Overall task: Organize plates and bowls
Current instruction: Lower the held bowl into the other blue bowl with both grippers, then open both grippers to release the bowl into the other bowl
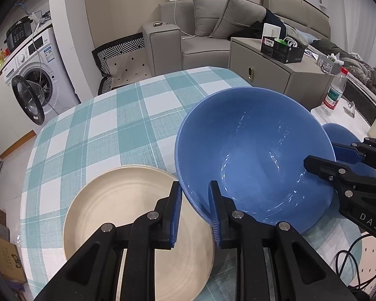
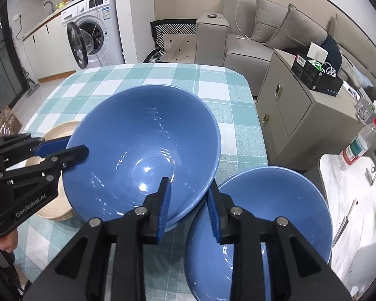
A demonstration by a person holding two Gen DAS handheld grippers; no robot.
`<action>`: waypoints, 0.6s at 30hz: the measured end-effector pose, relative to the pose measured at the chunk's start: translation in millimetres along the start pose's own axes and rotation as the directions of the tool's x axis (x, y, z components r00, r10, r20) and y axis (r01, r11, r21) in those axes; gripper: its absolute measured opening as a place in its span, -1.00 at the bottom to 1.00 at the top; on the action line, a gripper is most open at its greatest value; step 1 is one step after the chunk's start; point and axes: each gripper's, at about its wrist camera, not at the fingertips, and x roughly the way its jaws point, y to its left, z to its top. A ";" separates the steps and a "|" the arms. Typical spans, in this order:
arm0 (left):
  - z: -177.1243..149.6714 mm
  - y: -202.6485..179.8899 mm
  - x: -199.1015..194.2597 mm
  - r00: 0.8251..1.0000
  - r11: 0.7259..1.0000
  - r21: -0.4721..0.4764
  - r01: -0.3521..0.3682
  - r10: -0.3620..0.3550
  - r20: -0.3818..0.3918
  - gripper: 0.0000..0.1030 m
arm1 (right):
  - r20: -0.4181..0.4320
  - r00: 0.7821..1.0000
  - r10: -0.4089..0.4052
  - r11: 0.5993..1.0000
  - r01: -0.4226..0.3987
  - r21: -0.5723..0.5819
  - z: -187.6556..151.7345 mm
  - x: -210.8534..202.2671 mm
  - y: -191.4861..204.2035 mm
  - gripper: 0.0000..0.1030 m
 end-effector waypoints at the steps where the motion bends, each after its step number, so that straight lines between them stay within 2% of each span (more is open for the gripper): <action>1: -0.9 -0.5 -0.3 1.000 1.000 -0.001 0.002 -0.002 0.000 -0.60 | -0.001 1.000 -0.002 1.000 0.002 -0.003 -0.1 0.1 0.7 -0.35; 6: -3.6 0.1 0.8 1.000 1.000 0.003 0.011 -0.011 0.000 -0.58 | 0.002 1.000 0.012 1.000 -0.012 0.017 -0.2 0.0 -0.5 -0.27; 9: -4.6 0.8 0.6 1.000 1.000 -0.003 0.020 -0.020 0.001 -0.57 | 0.003 0.999 0.041 0.998 -0.041 0.045 0.5 -1.1 -5.9 -0.05; 14: -6.2 0.2 -2.2 1.000 1.000 0.004 0.027 -0.027 0.006 -0.46 | 0.039 0.997 0.064 0.994 -0.067 0.082 2.1 -10.3 -15.6 0.04; 17: -10.1 -0.4 -5.0 1.000 1.000 0.008 0.027 -0.027 0.013 -0.19 | 0.042 0.995 0.091 0.989 -0.096 0.109 0.7 -14.4 -21.5 0.05; 18: -11.4 -0.5 -6.6 1.000 1.000 0.008 0.024 -0.024 0.015 0.00 | 0.045 0.995 0.094 0.989 -0.098 0.113 0.3 -15.9 -22.7 0.06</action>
